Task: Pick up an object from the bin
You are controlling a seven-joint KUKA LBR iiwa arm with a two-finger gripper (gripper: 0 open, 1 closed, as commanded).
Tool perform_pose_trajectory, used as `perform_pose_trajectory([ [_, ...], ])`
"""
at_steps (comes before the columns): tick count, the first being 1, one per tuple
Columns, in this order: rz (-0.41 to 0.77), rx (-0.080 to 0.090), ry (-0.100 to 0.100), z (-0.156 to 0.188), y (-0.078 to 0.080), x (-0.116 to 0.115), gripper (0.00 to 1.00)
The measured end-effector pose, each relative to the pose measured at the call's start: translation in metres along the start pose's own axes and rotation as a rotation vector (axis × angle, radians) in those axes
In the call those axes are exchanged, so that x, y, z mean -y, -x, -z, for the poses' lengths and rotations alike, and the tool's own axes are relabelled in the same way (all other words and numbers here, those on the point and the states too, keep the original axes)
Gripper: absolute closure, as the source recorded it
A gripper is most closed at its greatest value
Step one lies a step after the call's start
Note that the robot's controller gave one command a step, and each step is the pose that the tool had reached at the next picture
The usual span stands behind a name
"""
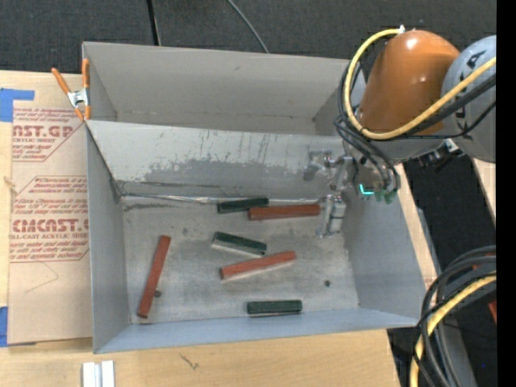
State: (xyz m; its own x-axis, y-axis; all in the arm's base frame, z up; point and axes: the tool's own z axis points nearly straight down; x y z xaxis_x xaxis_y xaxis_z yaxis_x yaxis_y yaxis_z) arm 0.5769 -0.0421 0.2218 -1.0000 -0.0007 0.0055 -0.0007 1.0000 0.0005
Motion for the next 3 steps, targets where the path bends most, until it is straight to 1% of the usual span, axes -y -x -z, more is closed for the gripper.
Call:
perform_pose_trajectory([
  [1, 0.000, 0.008, -0.001, 0.005, 0.001, 0.000, 0.00],
  [2, 0.001, 0.014, -0.001, -0.044, -0.015, -0.004, 0.00],
  [3, 0.085, 0.012, -0.002, -0.104, -0.008, -0.021, 0.00],
])
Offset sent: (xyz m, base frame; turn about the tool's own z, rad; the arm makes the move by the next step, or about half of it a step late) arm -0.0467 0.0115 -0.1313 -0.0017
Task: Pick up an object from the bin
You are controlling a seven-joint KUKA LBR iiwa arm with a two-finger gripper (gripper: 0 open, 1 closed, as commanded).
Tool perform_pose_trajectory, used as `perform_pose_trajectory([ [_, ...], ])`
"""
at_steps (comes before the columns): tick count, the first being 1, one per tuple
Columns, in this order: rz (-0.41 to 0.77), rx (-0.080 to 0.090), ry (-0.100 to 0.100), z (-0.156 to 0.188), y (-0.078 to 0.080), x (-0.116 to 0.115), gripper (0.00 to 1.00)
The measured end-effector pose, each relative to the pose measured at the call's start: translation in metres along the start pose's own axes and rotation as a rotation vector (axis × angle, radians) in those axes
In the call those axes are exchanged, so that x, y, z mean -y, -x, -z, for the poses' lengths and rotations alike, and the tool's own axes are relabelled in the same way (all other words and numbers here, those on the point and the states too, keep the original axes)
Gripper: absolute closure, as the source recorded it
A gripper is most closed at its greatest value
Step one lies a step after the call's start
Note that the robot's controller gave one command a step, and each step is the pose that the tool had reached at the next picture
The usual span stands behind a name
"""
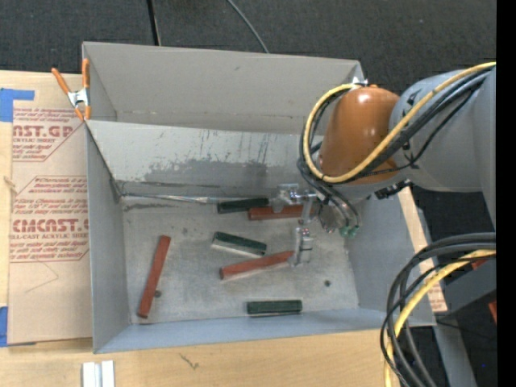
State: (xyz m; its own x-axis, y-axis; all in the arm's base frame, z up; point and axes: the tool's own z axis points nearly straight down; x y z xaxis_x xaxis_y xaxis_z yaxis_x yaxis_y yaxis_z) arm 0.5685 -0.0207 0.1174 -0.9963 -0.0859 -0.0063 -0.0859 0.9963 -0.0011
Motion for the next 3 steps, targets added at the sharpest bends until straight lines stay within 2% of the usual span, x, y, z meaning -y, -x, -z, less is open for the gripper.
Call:
perform_pose_trajectory([
  [1, -0.061, -0.004, 0.002, -0.047, 0.001, -0.040, 1.00],
  [2, -0.061, -0.004, 0.001, -0.047, 0.001, -0.040, 1.00],
  [3, -0.076, -0.013, 0.002, 0.002, -0.001, -0.038, 1.00],
])
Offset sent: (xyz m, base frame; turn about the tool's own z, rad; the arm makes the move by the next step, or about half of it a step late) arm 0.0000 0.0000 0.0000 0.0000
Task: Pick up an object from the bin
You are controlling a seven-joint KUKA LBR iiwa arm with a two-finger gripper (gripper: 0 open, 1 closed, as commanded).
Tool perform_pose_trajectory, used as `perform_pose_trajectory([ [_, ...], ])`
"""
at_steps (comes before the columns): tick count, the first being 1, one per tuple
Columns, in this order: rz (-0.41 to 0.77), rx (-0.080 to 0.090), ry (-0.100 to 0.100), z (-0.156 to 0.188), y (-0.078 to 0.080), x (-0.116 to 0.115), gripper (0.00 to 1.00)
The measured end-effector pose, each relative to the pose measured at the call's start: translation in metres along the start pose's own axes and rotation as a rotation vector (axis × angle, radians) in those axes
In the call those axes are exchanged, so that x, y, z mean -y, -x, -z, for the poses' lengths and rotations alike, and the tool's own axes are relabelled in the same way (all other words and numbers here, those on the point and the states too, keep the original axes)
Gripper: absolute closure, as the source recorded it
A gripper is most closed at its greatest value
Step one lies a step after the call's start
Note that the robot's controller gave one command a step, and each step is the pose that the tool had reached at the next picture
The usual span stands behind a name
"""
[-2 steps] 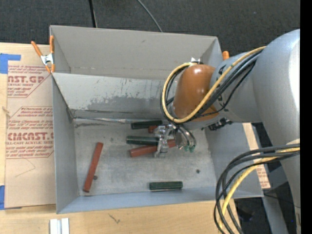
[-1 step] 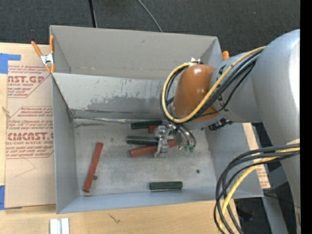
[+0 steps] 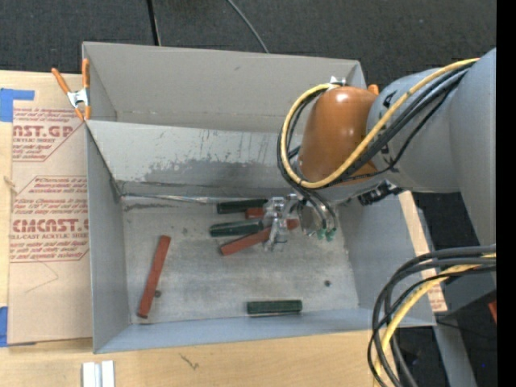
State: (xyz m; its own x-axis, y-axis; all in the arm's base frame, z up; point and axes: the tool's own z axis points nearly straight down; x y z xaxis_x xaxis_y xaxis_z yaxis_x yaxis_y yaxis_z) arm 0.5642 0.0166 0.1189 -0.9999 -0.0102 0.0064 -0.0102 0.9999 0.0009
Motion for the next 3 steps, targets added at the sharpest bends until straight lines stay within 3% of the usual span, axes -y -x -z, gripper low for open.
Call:
perform_pose_trajectory([
  [1, -0.086, 0.006, 0.000, 0.059, 0.013, -0.011, 1.00],
  [2, -0.004, 0.022, 0.000, 0.039, -0.005, -0.003, 1.00],
  [3, 0.247, 0.003, -0.001, 0.012, -0.030, 0.019, 1.00],
])
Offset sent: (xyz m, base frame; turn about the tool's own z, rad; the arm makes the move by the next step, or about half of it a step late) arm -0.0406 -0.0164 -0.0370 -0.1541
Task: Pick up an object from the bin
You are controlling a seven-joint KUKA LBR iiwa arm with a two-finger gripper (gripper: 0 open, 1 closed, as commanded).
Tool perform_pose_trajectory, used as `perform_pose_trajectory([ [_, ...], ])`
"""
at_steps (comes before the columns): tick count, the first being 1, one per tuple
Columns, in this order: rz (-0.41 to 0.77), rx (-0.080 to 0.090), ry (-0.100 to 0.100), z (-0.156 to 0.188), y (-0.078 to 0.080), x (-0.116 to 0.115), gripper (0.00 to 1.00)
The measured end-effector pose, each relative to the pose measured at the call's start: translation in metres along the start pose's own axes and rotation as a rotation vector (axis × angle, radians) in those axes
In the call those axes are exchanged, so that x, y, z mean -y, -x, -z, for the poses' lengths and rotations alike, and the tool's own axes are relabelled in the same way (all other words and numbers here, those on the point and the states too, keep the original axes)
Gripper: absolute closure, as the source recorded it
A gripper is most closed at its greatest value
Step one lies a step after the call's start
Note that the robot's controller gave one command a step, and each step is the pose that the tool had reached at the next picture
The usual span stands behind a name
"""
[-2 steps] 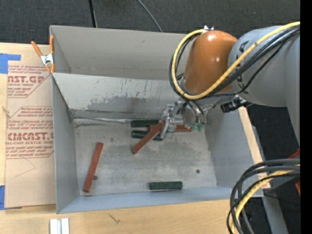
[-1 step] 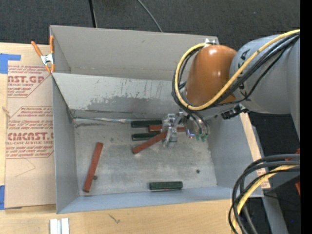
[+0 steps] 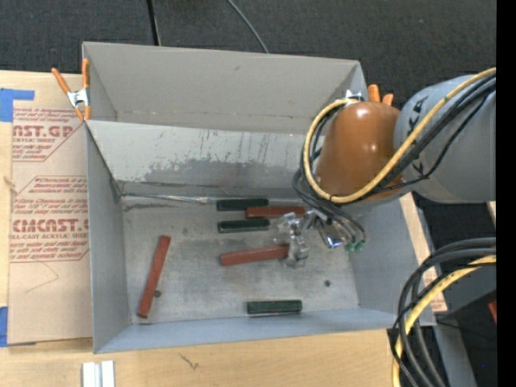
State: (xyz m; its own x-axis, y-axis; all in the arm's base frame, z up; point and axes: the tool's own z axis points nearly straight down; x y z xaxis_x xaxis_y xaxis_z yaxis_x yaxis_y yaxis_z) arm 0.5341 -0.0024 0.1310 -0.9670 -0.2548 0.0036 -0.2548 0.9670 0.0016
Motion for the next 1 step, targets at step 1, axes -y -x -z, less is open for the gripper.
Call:
perform_pose_trajectory([
  [1, 0.157, 0.010, -0.006, -0.0315, 0.0209, -0.0050, 1.00],
])
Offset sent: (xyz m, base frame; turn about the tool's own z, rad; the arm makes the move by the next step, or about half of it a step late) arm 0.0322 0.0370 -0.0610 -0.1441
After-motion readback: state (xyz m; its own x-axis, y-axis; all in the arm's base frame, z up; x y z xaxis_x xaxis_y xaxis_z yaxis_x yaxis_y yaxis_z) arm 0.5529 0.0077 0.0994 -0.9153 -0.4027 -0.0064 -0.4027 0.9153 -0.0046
